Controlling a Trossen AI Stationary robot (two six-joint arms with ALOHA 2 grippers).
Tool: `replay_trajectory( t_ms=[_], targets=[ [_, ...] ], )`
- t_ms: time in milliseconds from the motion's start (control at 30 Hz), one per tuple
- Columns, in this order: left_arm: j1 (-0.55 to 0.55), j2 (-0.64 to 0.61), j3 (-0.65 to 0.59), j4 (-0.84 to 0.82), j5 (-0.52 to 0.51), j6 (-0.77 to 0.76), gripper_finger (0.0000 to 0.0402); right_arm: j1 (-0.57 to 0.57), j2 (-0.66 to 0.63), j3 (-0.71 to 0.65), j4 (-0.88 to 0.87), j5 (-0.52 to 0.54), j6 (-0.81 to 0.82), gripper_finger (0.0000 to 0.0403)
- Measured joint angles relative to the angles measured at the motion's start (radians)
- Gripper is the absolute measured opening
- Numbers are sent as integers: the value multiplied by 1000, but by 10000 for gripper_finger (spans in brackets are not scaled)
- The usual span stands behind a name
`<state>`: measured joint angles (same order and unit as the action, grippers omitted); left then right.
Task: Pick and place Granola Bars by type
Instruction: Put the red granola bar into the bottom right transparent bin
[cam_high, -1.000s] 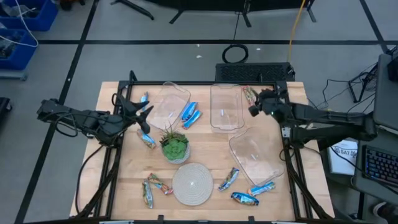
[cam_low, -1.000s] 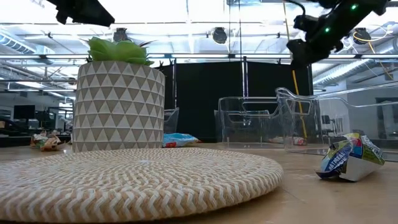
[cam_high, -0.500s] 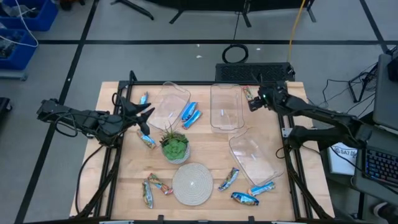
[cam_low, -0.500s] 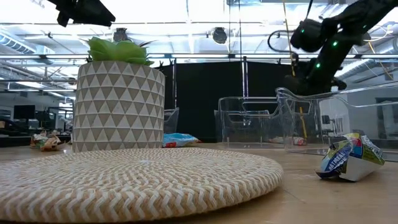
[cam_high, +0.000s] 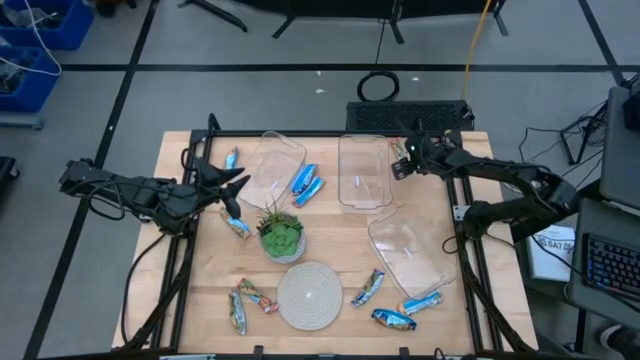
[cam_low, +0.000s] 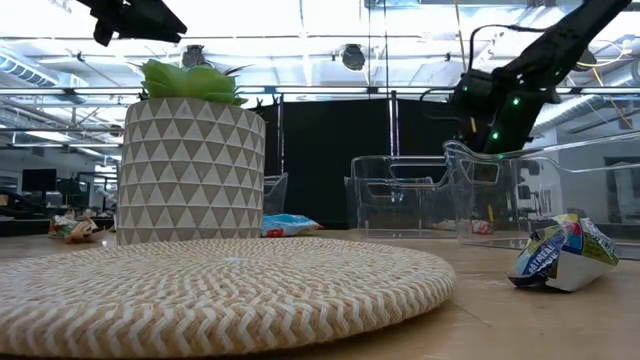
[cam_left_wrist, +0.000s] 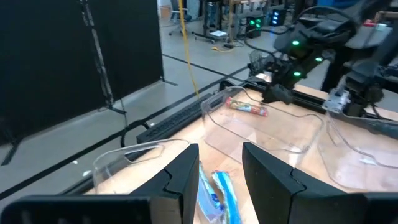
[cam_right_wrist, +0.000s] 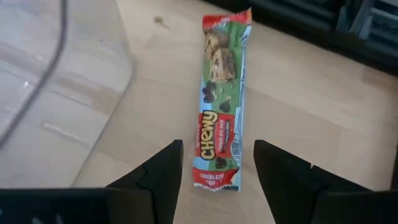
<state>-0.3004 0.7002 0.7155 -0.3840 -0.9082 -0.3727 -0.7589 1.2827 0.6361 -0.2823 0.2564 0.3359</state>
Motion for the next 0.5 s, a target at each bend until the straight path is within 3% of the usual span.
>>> replay_trajectory(
  t_ms=[500],
  targets=[
    [0, 0, 0, 62, 21, 8, 127, -2, 170, 0, 85, -24, -5, 188]
  ],
)
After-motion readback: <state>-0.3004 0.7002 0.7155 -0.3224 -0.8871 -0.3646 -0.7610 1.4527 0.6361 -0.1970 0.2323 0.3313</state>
